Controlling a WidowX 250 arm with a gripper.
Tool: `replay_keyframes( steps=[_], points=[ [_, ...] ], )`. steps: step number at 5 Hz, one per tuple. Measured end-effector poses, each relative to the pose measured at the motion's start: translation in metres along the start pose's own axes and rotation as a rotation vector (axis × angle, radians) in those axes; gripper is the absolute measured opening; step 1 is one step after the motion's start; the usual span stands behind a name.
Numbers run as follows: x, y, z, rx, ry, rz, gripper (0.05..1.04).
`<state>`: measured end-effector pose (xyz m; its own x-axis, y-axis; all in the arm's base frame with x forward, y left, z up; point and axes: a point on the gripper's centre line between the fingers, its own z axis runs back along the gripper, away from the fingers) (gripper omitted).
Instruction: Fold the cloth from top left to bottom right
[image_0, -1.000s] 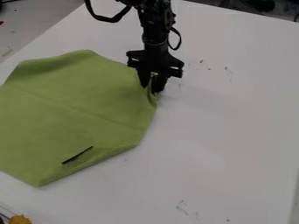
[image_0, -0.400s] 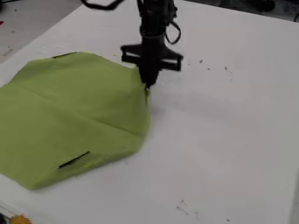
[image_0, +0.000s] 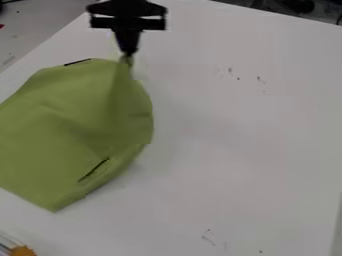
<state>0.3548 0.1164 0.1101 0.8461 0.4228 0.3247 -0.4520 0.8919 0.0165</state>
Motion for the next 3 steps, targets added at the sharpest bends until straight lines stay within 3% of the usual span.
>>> replay_keyframes(
  steps=[1, 3],
  points=[
    [-0.011, 0.051, -0.014, -0.020, 0.036, 0.102, 0.063],
    [-0.047, 0.151, -0.069, -0.060, 0.152, 0.304, 0.062]
  ],
)
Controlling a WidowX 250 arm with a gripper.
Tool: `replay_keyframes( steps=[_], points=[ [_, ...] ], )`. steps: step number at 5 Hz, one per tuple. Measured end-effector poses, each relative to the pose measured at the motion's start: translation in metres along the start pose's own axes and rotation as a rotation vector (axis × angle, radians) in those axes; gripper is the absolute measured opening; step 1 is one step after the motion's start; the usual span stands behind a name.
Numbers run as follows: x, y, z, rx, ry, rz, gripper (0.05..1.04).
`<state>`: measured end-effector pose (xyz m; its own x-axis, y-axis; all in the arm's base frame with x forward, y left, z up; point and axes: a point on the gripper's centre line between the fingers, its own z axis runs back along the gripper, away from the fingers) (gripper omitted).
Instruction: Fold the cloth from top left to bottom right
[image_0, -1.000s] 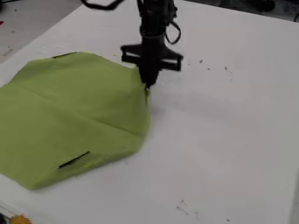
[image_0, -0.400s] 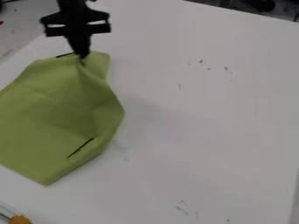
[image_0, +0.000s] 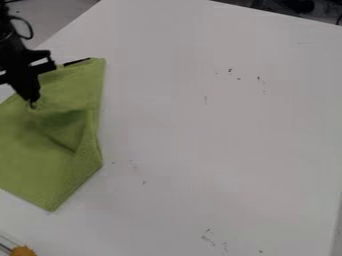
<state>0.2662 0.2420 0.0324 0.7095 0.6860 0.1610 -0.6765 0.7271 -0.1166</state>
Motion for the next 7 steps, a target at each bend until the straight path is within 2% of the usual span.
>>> replay_keyframes(
  steps=[1, 2, 3, 4, 5, 6, 7],
  points=[
    [-0.004, 0.028, -0.016, -0.014, 0.023, 0.039, 0.066],
    [-0.006, 0.038, -0.018, -0.008, 0.015, 0.032, 0.099],
    [-0.008, 0.050, -0.018, 0.012, -0.002, 0.027, 0.265],
    [-0.010, 0.065, -0.013, 0.078, 0.002, 0.005, 0.527],
    [-0.008, 0.081, -0.002, 0.190, -0.003, -0.045, 0.821],
    [-0.001, 0.093, 0.008, 0.274, -0.015, -0.110, 1.005],
    [0.005, 0.099, 0.018, 0.314, -0.005, -0.161, 1.003]
  ],
)
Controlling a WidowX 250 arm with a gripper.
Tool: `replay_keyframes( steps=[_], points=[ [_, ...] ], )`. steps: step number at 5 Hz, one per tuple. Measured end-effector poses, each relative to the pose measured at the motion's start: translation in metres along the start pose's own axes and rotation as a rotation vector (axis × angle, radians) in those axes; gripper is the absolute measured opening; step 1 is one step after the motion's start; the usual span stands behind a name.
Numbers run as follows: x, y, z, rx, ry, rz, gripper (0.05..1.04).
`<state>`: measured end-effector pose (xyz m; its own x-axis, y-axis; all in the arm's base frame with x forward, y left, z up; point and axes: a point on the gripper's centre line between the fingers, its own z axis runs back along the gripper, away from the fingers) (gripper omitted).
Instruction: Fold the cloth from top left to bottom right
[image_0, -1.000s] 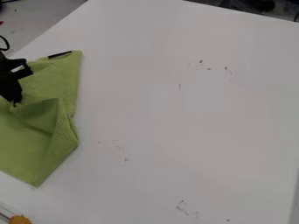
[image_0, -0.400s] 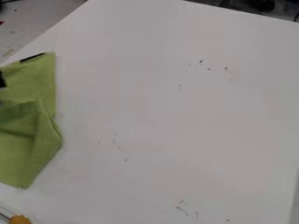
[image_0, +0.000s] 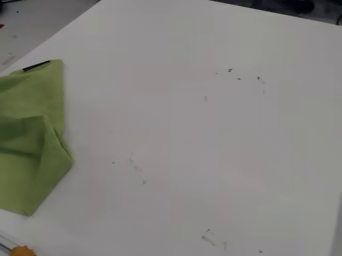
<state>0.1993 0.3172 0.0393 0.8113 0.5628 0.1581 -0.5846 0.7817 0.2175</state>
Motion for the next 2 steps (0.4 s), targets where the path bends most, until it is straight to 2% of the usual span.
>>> replay_keyframes(
  steps=[1, 2],
  points=[
    [0.0014, 0.0050, 0.0096, 0.019, -0.003, -0.029, 1.001],
    [0.0019, 0.0044, 0.0106, 0.015, -0.007, -0.066, 1.001]
  ],
)
